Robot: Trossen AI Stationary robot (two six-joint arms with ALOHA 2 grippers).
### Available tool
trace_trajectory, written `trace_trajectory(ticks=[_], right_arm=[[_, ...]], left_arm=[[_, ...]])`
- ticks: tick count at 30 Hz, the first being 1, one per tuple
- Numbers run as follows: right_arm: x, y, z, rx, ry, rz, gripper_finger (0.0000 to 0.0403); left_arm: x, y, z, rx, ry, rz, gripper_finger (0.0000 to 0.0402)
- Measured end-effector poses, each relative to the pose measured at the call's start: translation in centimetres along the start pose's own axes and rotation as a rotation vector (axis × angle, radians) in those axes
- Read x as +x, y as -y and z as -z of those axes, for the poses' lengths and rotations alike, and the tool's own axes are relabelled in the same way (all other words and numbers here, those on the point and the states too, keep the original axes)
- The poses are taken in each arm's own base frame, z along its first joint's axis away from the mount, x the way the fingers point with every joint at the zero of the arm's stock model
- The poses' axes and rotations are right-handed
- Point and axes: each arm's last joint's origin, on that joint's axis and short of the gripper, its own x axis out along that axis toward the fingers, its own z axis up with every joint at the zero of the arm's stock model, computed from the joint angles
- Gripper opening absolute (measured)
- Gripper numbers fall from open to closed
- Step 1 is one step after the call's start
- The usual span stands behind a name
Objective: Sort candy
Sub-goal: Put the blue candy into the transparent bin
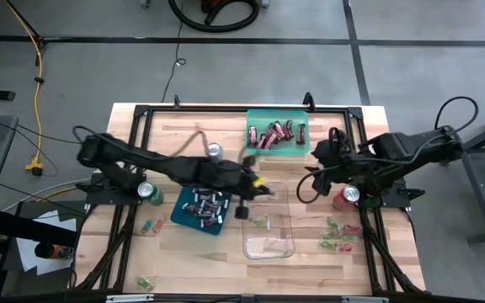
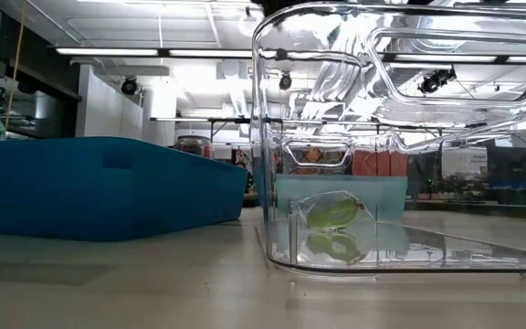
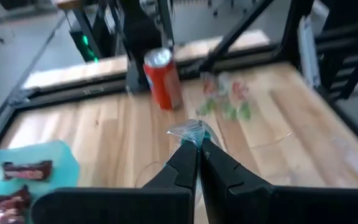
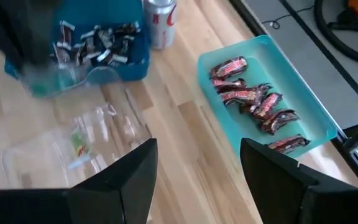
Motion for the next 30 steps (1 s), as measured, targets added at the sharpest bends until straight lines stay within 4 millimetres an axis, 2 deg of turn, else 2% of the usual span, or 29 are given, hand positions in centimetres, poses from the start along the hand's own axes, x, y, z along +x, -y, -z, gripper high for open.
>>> trace_trajectory(ticks=[6, 11, 15, 23, 26, 30], right_arm=[[-0.3, 0.4, 0.1, 0.009, 0.019, 0.018, 0.0224], [-0.1, 0.2, 0.0, 0.004, 0.018, 0.032, 0.0224], [-0.1, 0.2, 0.0, 0.004, 0.018, 0.032, 0.0224], [-0.1, 0.3, 0.0, 0.004, 0.026, 0.046, 0.0224], [-0.1, 0.3, 0.0, 0.014, 0.031, 0.052, 0.0224], [-0.1, 0.3, 0.0, 0.019, 0.033, 0.054, 0.0224]], left_arm=[[5.9, 1.2, 2.4, -0.052, -0.107, 0.015, 0.0000], [9.0, 1.9, 4.9, -0.222, -0.193, 0.005, 0.0000], [10.1, 2.2, 6.2, -0.414, -0.238, -0.019, 0.0000], [11.5, 2.3, 9.3, -0.656, -0.393, -0.009, 0.0000], [11.9, 2.0, 10.0, -0.697, -0.429, -0.005, 0.0000], [12.0, 2.0, 10.0, -0.701, -0.421, 0.018, 0.0000]])
